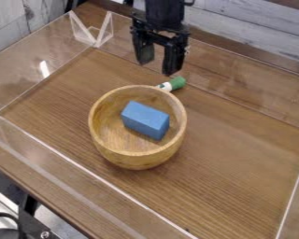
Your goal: Put the green marker in the brown bowl
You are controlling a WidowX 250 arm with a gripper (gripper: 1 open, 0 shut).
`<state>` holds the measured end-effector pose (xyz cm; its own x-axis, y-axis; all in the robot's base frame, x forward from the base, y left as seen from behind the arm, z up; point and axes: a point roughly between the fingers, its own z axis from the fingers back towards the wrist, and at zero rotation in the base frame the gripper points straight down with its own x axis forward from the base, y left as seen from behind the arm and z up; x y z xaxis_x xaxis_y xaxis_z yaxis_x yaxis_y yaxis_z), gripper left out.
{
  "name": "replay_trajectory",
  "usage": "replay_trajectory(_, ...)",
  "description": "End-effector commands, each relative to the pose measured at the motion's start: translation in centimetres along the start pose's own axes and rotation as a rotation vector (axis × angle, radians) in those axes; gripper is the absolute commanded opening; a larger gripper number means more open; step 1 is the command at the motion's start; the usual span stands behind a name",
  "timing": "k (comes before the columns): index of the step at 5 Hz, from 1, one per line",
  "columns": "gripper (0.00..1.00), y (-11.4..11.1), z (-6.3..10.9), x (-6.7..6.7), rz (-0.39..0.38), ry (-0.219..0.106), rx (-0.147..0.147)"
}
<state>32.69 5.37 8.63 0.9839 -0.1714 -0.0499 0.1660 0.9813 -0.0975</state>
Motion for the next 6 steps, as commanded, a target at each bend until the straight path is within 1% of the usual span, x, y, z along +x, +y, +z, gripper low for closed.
replay_trajectory(1, 1.0, 0.4, 0.8, 0.3, 0.007, -0.046, 0.011)
replay_trajectory(3, 1.0, 0.6, -0.2, 0.2, 0.01, -0.045, 0.004)
replay_trajectory(5, 1.0, 1.0, -0.6, -0.2, 0.018, -0.038, 0.0)
replay_trajectory(6, 1.0, 1.1, -1.0, 0.7, -0.013, -0.053, 0.004)
